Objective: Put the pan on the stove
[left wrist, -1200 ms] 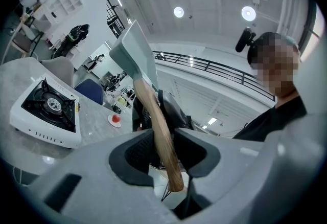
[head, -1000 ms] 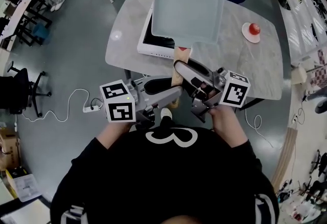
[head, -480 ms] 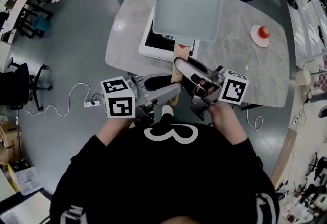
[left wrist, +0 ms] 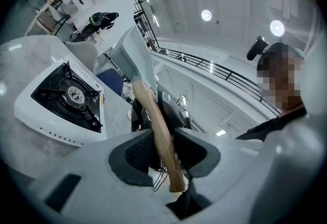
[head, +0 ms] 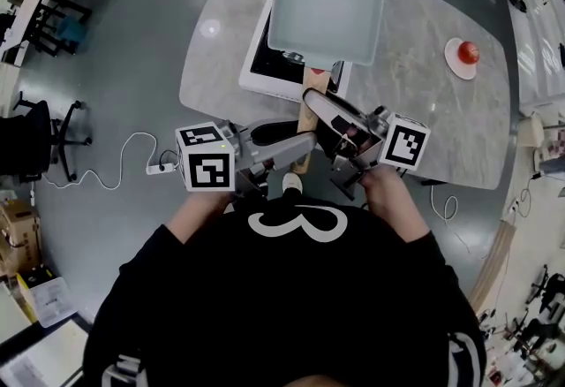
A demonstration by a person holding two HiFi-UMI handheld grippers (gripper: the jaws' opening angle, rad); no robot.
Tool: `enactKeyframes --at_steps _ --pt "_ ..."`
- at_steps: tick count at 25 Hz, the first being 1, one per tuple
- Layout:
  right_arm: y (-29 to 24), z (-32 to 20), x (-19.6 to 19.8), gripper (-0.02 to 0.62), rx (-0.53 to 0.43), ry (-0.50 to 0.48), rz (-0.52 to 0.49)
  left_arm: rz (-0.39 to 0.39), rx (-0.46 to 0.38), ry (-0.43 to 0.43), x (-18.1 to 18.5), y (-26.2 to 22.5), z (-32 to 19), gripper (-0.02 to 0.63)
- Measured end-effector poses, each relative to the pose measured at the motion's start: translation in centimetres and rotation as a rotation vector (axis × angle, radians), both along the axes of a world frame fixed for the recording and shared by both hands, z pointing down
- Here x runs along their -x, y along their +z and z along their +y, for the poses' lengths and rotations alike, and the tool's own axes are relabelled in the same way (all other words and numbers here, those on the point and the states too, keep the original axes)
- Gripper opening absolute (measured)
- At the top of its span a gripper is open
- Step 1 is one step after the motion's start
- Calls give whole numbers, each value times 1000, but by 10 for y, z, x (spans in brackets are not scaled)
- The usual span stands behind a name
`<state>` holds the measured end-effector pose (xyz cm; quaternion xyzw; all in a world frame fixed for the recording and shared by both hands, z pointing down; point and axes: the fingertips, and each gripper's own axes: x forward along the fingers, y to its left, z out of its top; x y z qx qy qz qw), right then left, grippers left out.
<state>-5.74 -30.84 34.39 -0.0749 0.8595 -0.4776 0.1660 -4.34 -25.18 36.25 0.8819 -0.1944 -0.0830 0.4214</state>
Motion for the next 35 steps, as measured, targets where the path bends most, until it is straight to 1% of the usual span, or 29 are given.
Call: enactKeyframes --at_steps 10,18,27,35 --pt "22 -8 5 152 62 3 -11 2 57 -14 6 18 -7 135" --pt "37 -7 4 152 119 22 -8 5 111 -4 6 29 -5 135" --pt "56 -8 2 152 183 74 3 -5 161 56 6 44 -5 137" --pt "73 -12 -2 152 233 108 -3 -7 211 89 6 56 -8 137"
